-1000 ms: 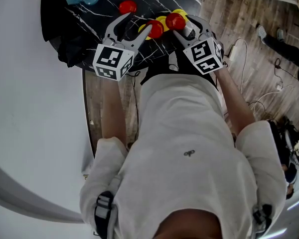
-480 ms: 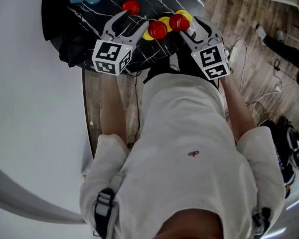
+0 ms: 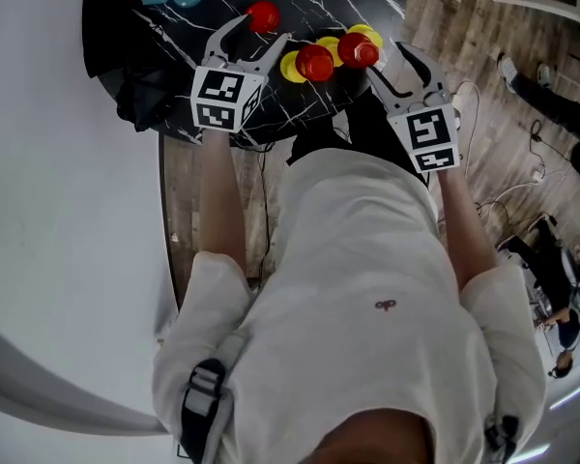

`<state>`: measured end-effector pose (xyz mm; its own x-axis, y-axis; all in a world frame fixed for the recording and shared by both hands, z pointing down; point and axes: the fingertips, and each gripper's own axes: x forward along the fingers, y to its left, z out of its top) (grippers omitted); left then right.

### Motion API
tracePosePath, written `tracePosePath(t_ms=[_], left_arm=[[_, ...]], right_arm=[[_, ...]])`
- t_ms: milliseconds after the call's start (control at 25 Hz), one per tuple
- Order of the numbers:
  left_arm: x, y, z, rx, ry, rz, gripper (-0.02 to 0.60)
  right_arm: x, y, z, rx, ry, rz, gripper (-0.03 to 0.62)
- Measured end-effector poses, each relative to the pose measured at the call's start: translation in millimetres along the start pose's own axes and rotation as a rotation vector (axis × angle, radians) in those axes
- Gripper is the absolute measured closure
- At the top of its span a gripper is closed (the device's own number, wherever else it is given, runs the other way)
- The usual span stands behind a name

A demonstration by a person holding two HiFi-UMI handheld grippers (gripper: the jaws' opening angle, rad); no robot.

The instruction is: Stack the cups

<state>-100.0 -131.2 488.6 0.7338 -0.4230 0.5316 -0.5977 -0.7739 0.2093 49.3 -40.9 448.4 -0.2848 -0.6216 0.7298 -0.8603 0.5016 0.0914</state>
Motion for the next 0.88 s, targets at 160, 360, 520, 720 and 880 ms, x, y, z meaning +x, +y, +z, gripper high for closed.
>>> tracePosePath(t_ms=[160, 360, 520, 720, 880], left_arm=[[8, 8, -5, 0.010, 0.015, 0.016, 0.322], [19, 18, -14, 0.038, 0.047, 0.042, 0.322], [26, 27, -22, 0.060, 0.080, 0.060, 0.322], [31, 37, -31, 0.057, 0.099, 0.072, 0.322], [36, 40, -40, 0.060, 0.118, 0.062, 0.322]], right_arm=[[-2, -6, -1, 0.028, -0.006, -0.012, 0.333], [-5, -9, -5, 0.040, 0.002, -0.022, 0.335], [-7, -11, -7, 0.054, 0.008, -0.029, 0.335], [-11, -14, -10, 0.059, 0.010, -0.043, 0.335], [-13, -15, -11, 0.065, 0.013, -0.053, 0.335]])
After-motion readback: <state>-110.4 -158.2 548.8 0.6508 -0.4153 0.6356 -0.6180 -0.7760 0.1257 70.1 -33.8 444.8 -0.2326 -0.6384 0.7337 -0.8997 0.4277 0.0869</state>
